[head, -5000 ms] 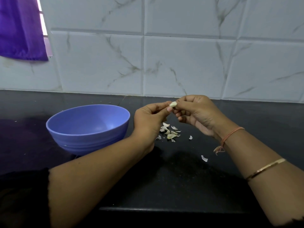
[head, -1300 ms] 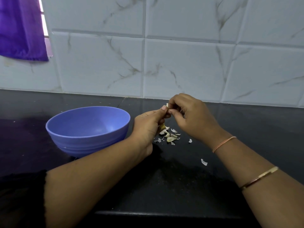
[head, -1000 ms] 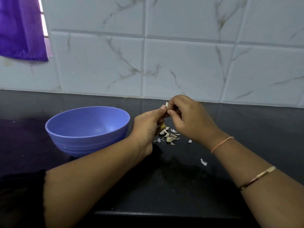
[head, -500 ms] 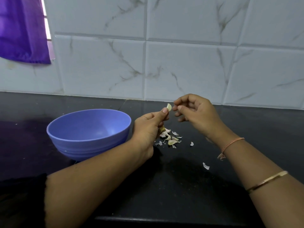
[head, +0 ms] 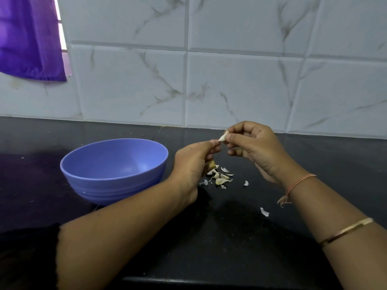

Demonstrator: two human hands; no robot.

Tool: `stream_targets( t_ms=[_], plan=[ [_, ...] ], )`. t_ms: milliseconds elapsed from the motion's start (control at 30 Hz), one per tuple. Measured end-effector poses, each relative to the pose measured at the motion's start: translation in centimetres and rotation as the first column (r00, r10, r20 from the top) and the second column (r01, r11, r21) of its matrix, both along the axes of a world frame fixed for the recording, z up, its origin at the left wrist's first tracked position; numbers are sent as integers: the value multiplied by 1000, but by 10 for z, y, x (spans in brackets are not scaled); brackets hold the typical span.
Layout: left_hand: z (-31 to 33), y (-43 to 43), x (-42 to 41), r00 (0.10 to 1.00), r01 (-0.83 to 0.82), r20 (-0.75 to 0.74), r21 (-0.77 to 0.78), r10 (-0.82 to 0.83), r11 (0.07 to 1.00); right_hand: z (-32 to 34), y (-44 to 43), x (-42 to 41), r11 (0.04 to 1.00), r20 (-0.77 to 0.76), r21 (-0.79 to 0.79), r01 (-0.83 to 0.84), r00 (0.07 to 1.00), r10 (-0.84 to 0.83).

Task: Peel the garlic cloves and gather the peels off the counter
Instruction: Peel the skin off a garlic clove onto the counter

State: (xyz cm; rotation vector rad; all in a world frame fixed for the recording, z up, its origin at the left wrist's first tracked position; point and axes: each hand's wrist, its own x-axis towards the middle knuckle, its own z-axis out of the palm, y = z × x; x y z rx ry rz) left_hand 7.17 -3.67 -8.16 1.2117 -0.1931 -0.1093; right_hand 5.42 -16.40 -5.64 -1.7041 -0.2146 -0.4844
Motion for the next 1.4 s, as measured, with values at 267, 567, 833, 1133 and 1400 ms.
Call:
stream_targets(
  t_ms=[267,567,833,1133,1400],
  plan=[
    [-1,1,0,999,-19,42,30,18,999,-1,0,0,1000,-8,-4,-27,1000,27],
    [0,1,-2,998,-41,58,79,36,996,-2,0,-2,991,16,-127,-49,999,52],
    [1,3,-4,996,0,88,4,0,1000,-1,1,0,928,117,-370,39,993,5],
    [4,3,-2,999,24,32,-60,-22,998,-2,2,0,918,126,-394,41,992,9],
    [4,3,-2,1000,26,-9,-84,-26,996,-4,4,1,855,296,-438,276,943,-152]
  ],
)
